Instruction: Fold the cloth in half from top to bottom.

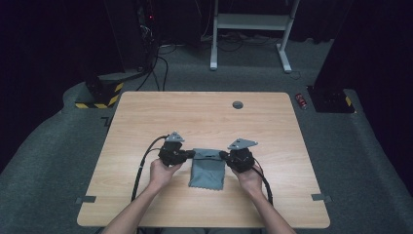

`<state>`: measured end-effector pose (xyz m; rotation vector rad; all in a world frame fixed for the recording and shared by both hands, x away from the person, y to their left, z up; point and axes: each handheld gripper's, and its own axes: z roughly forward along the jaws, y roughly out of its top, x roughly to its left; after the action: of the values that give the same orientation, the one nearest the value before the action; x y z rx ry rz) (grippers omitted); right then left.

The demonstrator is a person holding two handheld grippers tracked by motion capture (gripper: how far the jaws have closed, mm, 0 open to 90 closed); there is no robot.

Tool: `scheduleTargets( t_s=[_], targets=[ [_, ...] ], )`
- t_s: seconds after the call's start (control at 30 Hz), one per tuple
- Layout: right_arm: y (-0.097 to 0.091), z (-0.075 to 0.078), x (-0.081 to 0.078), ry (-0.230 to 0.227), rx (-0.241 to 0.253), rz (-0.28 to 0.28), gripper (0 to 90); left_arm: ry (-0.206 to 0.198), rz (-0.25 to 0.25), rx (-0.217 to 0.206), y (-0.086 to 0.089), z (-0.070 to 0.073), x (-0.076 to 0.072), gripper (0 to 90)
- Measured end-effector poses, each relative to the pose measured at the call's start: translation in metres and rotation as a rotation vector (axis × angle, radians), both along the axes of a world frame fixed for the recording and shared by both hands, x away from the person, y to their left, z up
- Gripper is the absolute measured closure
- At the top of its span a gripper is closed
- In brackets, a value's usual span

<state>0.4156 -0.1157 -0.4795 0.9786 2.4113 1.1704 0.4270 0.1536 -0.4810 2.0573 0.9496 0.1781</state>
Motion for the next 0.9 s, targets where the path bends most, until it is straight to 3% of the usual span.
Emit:
scheduleTargets(
  t_s=[0.47,0.67,0.9],
  targets=[
    [0.0,0.006,-0.012,-0.021,0.02,0.033,89.7,-0.028,0.002,-0.018,0.005,0.0,-0.016,88.7],
    [-0.001,0.007,-0.016,-0.025,0.03,0.035,89.7,-0.035,0.014,-0.049,0.007,0.002,-0.02,88.7],
    [-0.004,0.005,-0.02,-0.018,0.041,0.041,89.6,-0.045,0.002,-0.029,0.006,0.001,-0.026,88.6]
  ],
)
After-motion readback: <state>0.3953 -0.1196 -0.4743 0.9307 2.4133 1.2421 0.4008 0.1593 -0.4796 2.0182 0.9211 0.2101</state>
